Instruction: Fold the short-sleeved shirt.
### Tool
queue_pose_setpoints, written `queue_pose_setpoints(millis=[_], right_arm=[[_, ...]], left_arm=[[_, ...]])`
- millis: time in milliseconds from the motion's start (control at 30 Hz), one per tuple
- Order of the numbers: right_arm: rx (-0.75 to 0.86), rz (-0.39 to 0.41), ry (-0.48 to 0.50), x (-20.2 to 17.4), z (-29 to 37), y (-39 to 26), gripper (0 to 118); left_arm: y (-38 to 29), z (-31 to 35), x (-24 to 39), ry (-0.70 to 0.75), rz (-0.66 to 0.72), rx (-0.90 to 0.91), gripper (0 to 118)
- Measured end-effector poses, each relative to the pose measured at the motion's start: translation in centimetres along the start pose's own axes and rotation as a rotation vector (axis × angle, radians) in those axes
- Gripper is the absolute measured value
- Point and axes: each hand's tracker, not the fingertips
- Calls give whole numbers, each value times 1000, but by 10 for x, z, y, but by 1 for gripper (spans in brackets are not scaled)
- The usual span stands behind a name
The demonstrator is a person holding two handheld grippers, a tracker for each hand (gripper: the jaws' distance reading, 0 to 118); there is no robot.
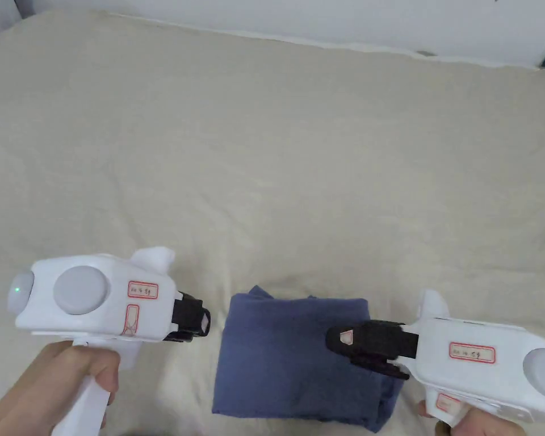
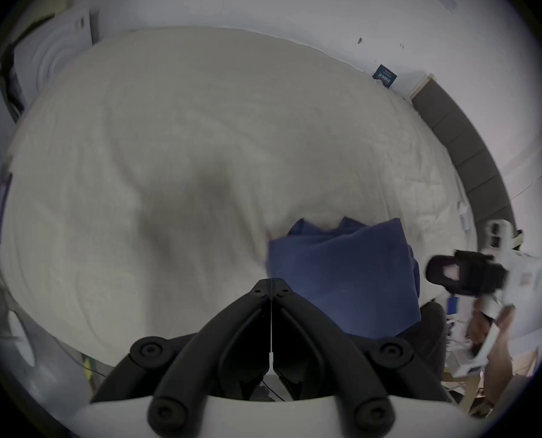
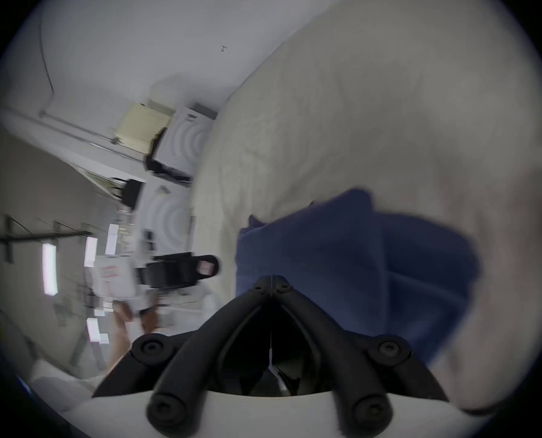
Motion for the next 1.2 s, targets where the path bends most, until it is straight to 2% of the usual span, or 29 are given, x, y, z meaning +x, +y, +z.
queue_pose_setpoints(millis=[33,67,100,133,167,200,233,267,333,400,433,500,533,633,667,700,733,800,833,933,1000,1067,1167,1200], right_arm=[[-23,-38,52,16,-7,1,0],[-25,-71,47,29,-11,0,1],[-43,-123,72,47,-15,1,1],[-63,-181,81,65,-19,0,1],[-68,-224,75,76,-21,-2,1],[-45,-253,164,83,-18,-5,1],[-26,-262,208,82,-15,-5,1],[-37,-236,156,78,-14,-4,1],[-47,-192,138,69,-15,-6,1],[-51,-209,143,72,-14,-4,1],[-54,-221,153,73,-15,-4,1],[-50,-226,165,74,-14,-6,1],[-47,-229,166,73,-14,-6,1],[-47,-238,158,68,-14,-7,1],[-47,-238,146,65,-12,-7,1],[-48,-229,130,60,-10,-6,1],[-45,-211,106,55,-6,-6,1],[-23,-185,87,44,3,-7,1],[-16,-178,86,39,9,-8,1],[21,-161,106,30,30,-7,1],[58,-141,69,24,45,-3,1],[82,-140,40,23,56,2,1],[99,-116,-23,25,72,15,1],[115,-119,-44,25,76,18,1]], left_arm=[[-2,-6,-5,-46,18,-6,0],[-3,-11,-9,-66,23,-15,0],[-4,-16,-13,-94,22,-23,13],[-3,-20,-19,-123,29,-32,50],[-7,-22,-16,-156,68,-51,96],[-9,-29,-20,-182,97,-68,118],[-11,-36,-22,-258,108,-96,118],[-18,-31,-22,-340,129,-97,118],[-19,-33,-13,-437,163,-91,118],[-24,-44,-6,-499,161,-74,118],[-3,-66,-30,-524,165,-83,118],[-1,-79,-34,-601,184,-85,118],[0,-89,-33,-701,230,-105,118],[-16,-90,-14,-831,340,-156,117],[-12,-90,-15,-718,201,-93,110],[-15,-84,-18,-652,174,-74,77],[-17,-81,-20,-581,166,-57,17],[-22,-83,-26,-502,150,-46,18],[-19,-83,-36,-581,200,-84,18],[-16,-64,-41,-579,193,-64,18],[-11,-40,-44,-550,161,-44,18],[1,-11,-65,-477,123,-32,18],[33,47,-121,-263,79,5,18],[43,65,-143,-203,131,-28,18]])
